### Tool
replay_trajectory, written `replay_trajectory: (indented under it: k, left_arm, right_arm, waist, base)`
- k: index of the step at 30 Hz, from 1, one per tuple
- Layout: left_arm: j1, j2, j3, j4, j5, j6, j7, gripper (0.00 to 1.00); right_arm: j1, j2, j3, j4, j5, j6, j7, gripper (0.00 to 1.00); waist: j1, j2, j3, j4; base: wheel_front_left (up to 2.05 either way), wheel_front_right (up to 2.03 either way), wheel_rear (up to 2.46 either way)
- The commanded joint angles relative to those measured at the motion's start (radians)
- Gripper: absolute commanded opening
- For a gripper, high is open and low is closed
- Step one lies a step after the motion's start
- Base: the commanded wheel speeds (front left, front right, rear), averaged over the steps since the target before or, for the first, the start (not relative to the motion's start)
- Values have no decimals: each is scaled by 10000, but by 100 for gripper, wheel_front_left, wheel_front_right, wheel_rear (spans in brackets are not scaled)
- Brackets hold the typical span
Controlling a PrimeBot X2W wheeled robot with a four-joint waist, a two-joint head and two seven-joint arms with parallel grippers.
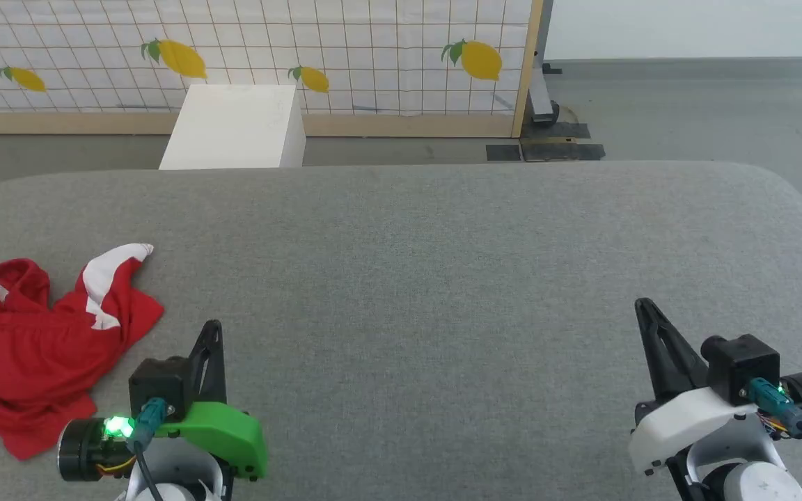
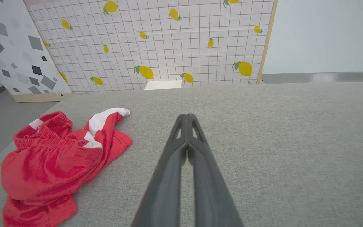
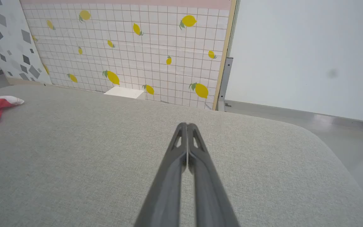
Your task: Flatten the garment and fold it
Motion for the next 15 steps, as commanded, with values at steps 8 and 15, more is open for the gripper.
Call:
replay_trajectory:
  k: [8,15]
  left_arm:
    - [-40,-49,9,26,103,72,14,0]
    - [-40,-49,9,26,103,72,14,0]
  right_arm:
    - [92,-3,-14,-3,-64,-13,-72,0]
    - [92,-3,-14,-3,-64,-13,-72,0]
  waist:
    - [0,93,0,0]
    - [0,93,0,0]
  base:
    - [0,0,0]
    - [0,0,0]
